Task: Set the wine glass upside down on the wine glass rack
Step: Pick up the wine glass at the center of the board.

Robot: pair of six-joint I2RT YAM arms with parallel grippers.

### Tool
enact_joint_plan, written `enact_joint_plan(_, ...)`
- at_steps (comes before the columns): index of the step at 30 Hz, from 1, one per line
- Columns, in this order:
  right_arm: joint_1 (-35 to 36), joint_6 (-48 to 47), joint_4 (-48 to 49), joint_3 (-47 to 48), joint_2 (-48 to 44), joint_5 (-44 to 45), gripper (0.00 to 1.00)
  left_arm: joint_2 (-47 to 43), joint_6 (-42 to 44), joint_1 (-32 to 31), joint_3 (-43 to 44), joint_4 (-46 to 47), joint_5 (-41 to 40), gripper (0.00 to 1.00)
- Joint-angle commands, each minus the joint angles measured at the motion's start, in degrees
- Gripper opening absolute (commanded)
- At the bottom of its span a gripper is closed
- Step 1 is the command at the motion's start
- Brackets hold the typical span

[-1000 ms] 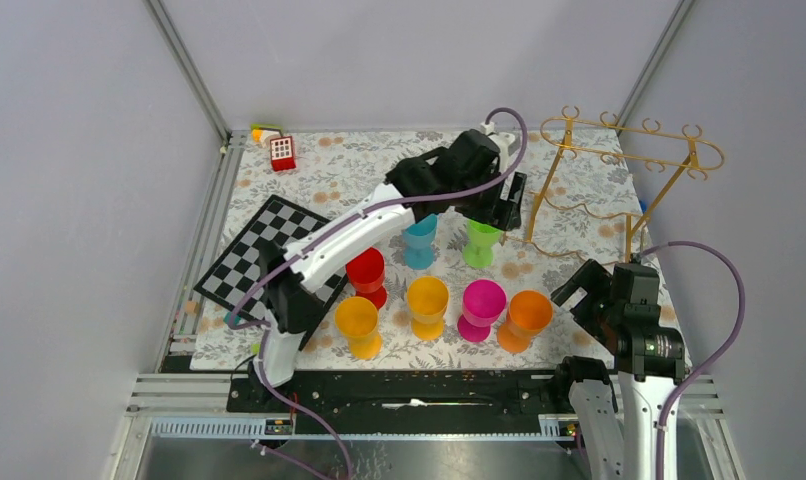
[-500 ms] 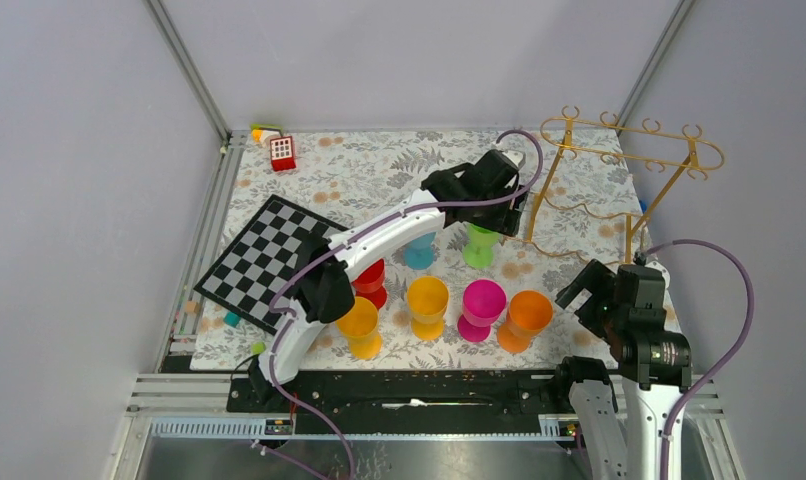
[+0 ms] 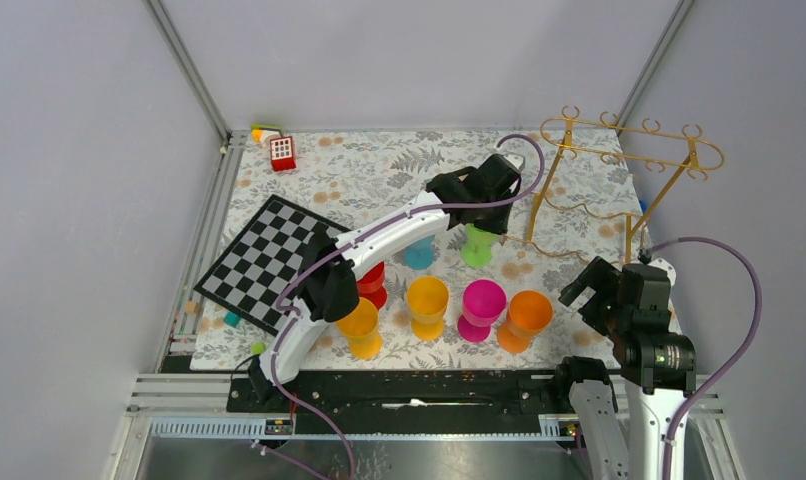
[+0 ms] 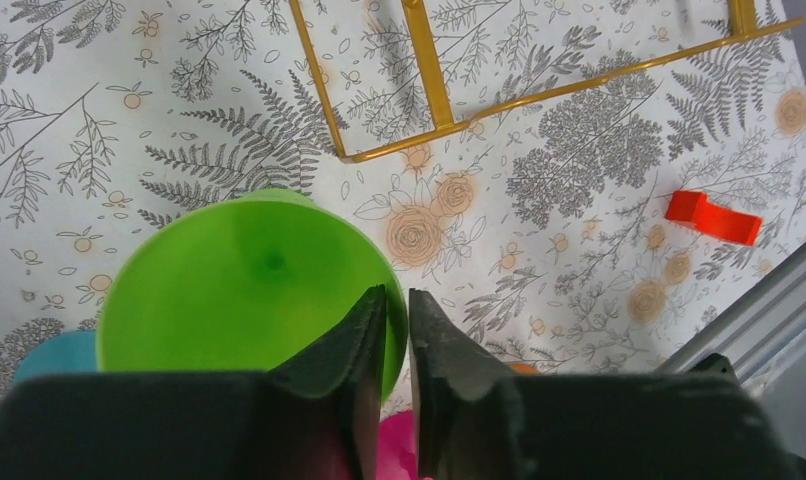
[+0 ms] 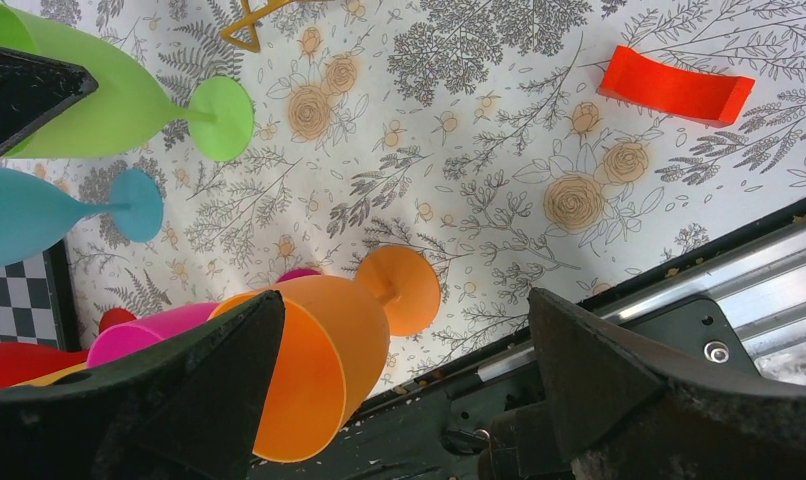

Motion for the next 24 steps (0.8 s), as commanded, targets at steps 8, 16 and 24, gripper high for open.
enact_joint_plan(8, 0.49, -0.86, 2.04, 5.42, 2.85, 0.36, 0.98, -2.45, 1.17, 0.22, 4.99, 1.75, -3.03, 0.0)
enact_joint_plan(16, 0.49, 0.07, 3.17, 9.28, 2.38, -2.58, 0.99, -12.08, 2.95, 0.47, 1.34, 4.14, -7.49, 0.0)
enact_joint_plan(24, 0.49, -1.26, 2.87, 15.12, 4.03, -10.28, 0.99, -26.82, 3.47, 3.75, -7.63, 8.13, -12.35, 0.0)
